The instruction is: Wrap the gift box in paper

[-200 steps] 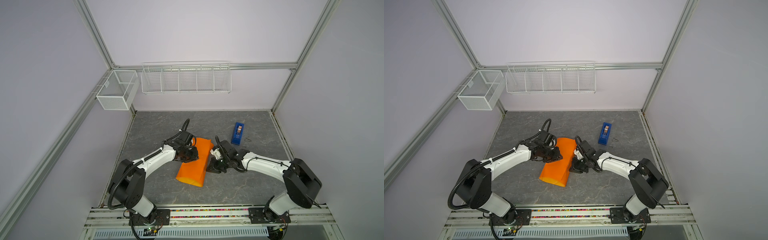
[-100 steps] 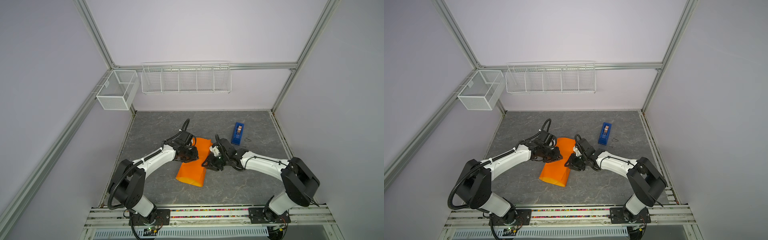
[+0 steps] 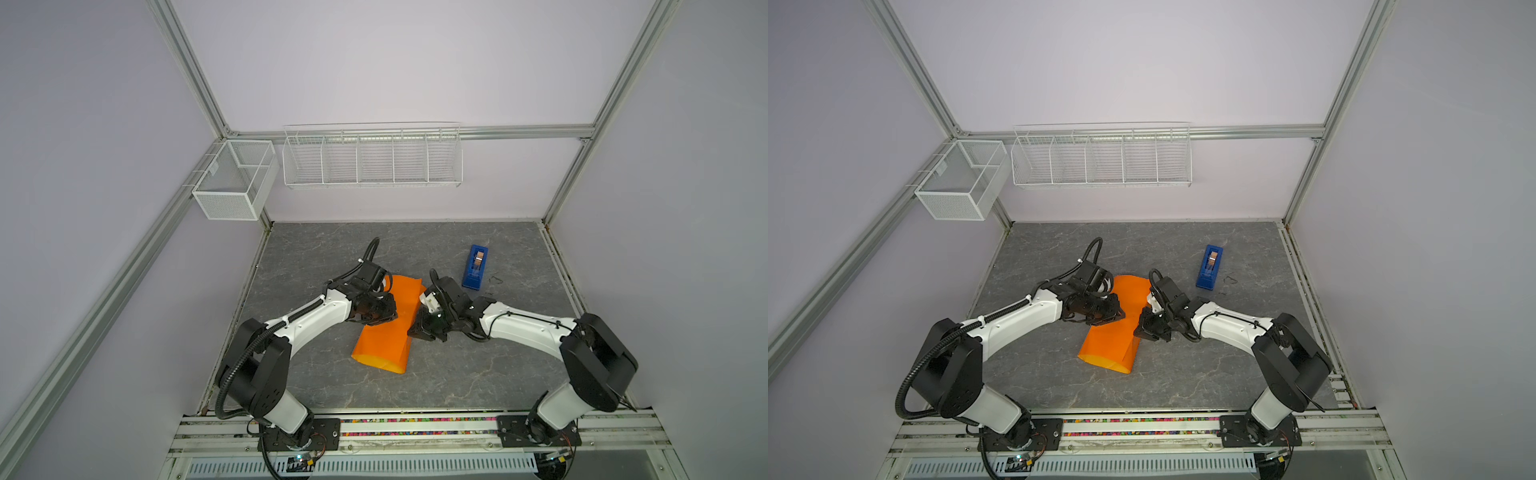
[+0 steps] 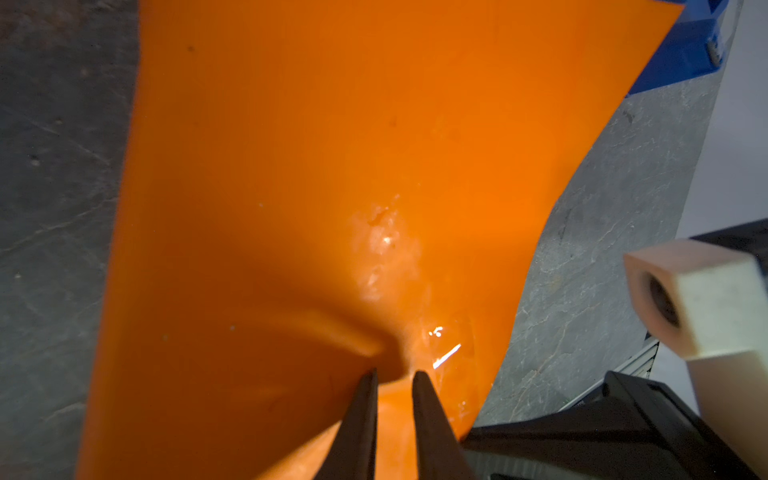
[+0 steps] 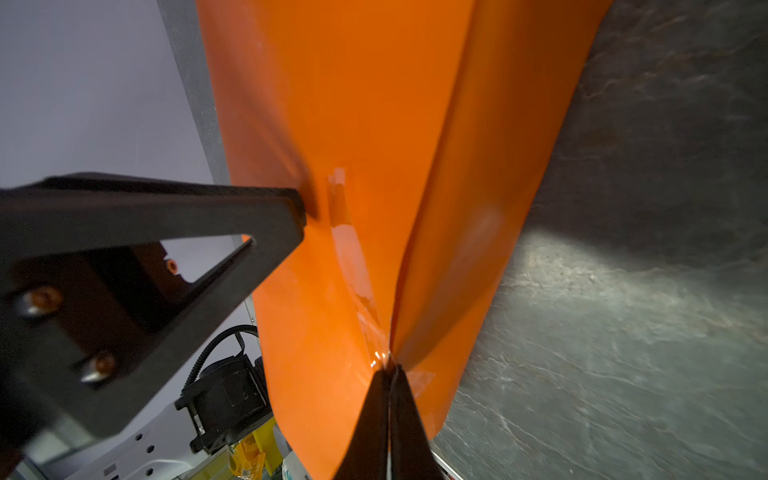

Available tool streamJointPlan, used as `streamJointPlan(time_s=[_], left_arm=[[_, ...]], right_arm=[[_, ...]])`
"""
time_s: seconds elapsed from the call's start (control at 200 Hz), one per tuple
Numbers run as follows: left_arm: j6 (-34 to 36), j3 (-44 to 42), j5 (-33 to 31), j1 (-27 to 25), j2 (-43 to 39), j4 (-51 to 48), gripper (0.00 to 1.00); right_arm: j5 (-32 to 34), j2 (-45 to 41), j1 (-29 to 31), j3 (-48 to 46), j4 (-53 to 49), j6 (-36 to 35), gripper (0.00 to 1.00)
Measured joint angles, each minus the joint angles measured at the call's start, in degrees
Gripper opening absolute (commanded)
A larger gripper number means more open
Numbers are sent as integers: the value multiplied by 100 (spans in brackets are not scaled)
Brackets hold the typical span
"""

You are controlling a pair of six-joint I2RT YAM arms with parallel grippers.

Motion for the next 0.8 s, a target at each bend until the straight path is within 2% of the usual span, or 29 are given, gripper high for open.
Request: streamJointPlan(time_s=[0.095, 0.15, 0.28, 0.475, 0.61, 0.8], left_arm=[[2, 0, 2, 0, -9, 0, 19], [2, 0, 4, 0, -20, -7, 20], [0, 0, 4, -2, -42, -24, 25], [28, 90, -28, -17, -138, -264, 33], [131, 389, -177, -17, -168, -713, 41], [557, 944, -702, 24, -223, -1174, 59]], right_arm=[[20, 0, 0, 31, -61, -35, 9], [55, 0, 0, 70, -144, -92, 20], [260, -66, -20, 144, -490, -269, 38], [426, -385, -120, 160, -754, -417, 56], [442, -413, -162, 201, -748, -448, 64], [422, -271, -229, 367, -719, -496, 67]])
